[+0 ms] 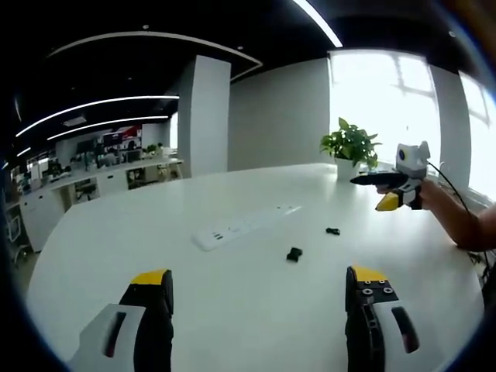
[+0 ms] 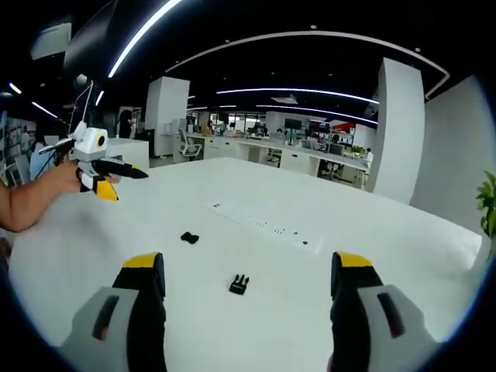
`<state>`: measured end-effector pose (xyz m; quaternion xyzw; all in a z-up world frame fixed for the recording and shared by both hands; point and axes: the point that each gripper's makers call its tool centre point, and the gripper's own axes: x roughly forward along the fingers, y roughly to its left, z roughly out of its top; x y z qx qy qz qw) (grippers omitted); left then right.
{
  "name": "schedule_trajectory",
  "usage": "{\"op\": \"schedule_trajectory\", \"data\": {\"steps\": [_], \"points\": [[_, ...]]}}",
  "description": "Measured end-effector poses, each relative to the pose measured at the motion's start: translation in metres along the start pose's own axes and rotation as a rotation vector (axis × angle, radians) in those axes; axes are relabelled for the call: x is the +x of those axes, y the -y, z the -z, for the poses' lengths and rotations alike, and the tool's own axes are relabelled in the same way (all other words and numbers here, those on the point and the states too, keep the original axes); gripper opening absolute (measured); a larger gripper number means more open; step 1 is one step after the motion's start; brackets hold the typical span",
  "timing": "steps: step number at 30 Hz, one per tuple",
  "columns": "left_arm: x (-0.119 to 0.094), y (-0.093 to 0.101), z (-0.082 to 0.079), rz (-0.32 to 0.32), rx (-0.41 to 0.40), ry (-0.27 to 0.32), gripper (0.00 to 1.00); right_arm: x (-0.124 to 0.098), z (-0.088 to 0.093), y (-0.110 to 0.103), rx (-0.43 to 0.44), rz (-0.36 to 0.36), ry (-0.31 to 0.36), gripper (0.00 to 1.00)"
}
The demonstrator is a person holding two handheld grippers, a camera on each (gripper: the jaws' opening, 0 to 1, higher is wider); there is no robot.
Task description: Snap the two parts of the plastic buckle together until the buckle closes and remains connected.
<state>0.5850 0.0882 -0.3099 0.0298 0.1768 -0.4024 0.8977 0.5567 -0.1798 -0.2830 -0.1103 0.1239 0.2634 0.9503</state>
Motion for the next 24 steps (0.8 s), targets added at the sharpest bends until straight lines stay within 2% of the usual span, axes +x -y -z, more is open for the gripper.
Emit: {"op": "schedule_trajectory", "data": {"steps": [24], "points": [[0.018, -0.011, 0.002, 0.002, -0.008, -0.016, 0.93, 0.017, 0.000, 0.013, -0.003, 0.009, -0.013, 0.89]]}}
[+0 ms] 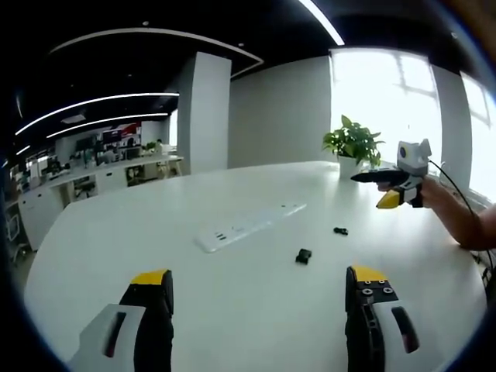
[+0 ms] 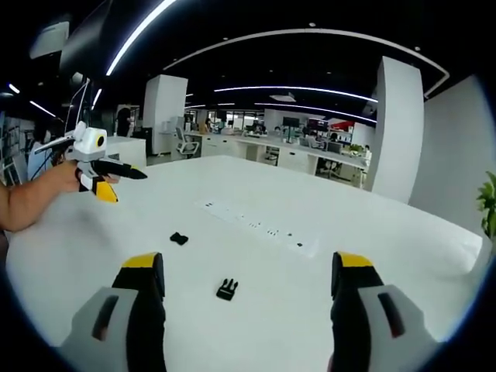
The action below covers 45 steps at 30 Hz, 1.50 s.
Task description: Snap the two parts of the plastic buckle together until the buckle closes and remains connected.
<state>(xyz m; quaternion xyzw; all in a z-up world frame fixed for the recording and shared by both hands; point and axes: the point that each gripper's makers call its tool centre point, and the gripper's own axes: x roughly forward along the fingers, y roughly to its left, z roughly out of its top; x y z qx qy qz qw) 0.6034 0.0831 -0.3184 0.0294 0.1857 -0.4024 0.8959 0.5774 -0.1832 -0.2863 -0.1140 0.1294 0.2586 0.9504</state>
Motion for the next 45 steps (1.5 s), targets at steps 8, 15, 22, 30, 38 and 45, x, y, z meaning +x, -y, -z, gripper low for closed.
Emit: {"op": "schedule_trajectory", "data": {"steps": [8, 15, 22, 30, 38, 45], "points": [[0.001, -0.004, -0.001, -0.005, -0.005, 0.002, 0.93, 0.007, -0.004, -0.002, -0.009, -0.007, 0.001, 0.89], [0.005, -0.003, -0.010, -0.001, -0.001, 0.014, 0.93, 0.015, -0.014, -0.005, -0.017, -0.015, 0.014, 0.89], [0.010, -0.004, -0.011, 0.005, 0.001, 0.013, 0.93, 0.022, -0.013, -0.004, -0.022, -0.019, 0.009, 0.89], [0.016, -0.010, -0.013, 0.003, -0.004, 0.014, 0.93, 0.028, -0.015, 0.002, -0.016, -0.014, 0.013, 0.89], [0.028, -0.009, -0.017, 0.013, 0.000, 0.010, 0.93, 0.031, -0.020, 0.004, -0.014, -0.013, 0.018, 0.89], [0.038, -0.005, -0.019, 0.027, 0.003, 0.004, 0.93, 0.035, -0.024, 0.007, -0.011, -0.010, 0.023, 0.89]]}}
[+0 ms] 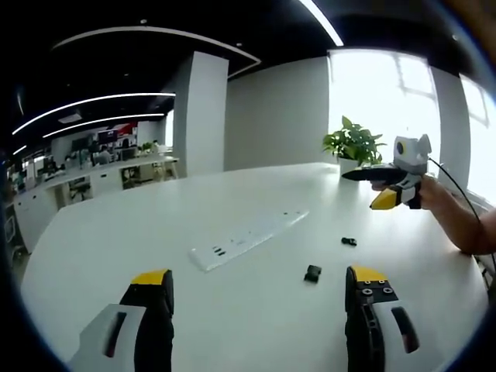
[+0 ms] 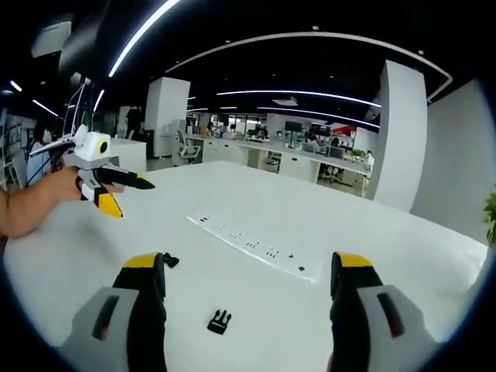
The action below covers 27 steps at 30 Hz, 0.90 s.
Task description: Snap the two parts of the plastic buckle together until the buckle closes and remains connected.
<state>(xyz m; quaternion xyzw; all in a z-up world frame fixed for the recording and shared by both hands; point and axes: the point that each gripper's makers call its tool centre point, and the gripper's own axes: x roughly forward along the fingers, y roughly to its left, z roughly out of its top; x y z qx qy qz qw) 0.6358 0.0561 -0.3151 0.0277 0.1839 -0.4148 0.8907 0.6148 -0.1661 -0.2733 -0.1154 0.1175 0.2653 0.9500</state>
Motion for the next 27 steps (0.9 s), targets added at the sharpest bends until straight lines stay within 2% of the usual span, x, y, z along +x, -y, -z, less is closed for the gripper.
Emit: {"op": "schedule_trajectory", "data": {"steps": [15, 27], "points": [[0.019, 0.007, -0.010, 0.031, 0.008, 0.004, 0.93, 0.012, 0.007, 0.009, 0.026, 0.005, -0.016, 0.89], [0.038, 0.018, -0.017, 0.074, 0.019, 0.002, 0.92, 0.011, 0.000, 0.014, 0.011, 0.026, -0.004, 0.88]]}}
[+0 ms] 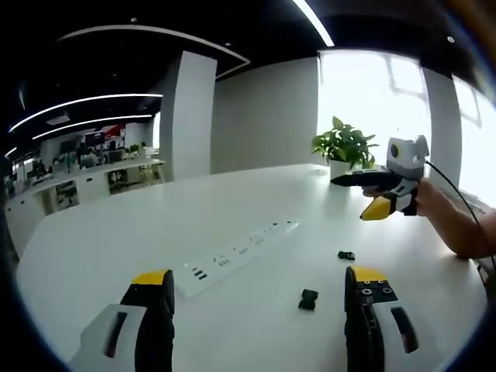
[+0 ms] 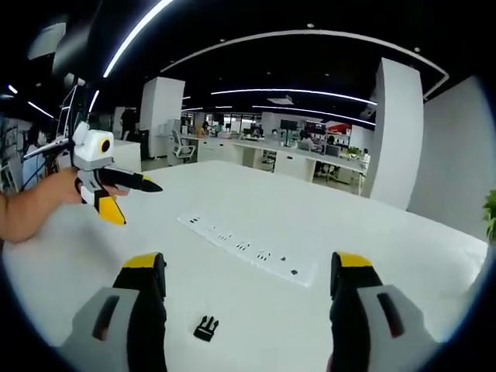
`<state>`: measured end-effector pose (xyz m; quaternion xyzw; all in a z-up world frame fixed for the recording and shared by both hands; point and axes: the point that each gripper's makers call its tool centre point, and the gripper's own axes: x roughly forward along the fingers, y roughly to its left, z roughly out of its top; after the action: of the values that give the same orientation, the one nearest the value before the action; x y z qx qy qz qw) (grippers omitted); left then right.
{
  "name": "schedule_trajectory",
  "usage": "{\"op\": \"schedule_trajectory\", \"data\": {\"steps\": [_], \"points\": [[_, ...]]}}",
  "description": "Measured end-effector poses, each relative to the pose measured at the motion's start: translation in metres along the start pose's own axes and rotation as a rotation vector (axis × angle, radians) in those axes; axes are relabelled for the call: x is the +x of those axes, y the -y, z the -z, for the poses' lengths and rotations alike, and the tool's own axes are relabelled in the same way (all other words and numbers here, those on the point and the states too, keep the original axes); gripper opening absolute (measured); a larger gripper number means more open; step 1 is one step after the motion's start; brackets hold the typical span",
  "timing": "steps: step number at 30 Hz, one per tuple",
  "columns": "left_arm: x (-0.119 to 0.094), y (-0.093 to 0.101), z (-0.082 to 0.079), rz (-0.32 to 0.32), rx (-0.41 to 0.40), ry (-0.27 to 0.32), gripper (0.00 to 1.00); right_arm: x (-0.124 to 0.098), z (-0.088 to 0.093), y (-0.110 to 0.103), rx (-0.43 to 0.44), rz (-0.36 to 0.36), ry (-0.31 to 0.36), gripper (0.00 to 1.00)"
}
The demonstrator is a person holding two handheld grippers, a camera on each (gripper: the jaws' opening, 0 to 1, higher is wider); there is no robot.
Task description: Snap the two parts of the plastic buckle together until the buckle closes and remains connected.
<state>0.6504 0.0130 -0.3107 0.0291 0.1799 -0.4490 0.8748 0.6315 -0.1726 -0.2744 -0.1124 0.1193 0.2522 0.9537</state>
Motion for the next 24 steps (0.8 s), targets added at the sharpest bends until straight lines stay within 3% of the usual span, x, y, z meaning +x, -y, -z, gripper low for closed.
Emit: {"op": "schedule_trajectory", "data": {"steps": [13, 24], "points": [[0.009, -0.003, -0.010, 0.008, 0.002, 0.008, 0.92, 0.013, -0.011, -0.002, 0.003, -0.012, 0.017, 0.88], [0.018, -0.008, 0.003, 0.025, 0.001, -0.033, 0.92, 0.014, -0.004, 0.004, 0.004, -0.004, 0.004, 0.88]]}}
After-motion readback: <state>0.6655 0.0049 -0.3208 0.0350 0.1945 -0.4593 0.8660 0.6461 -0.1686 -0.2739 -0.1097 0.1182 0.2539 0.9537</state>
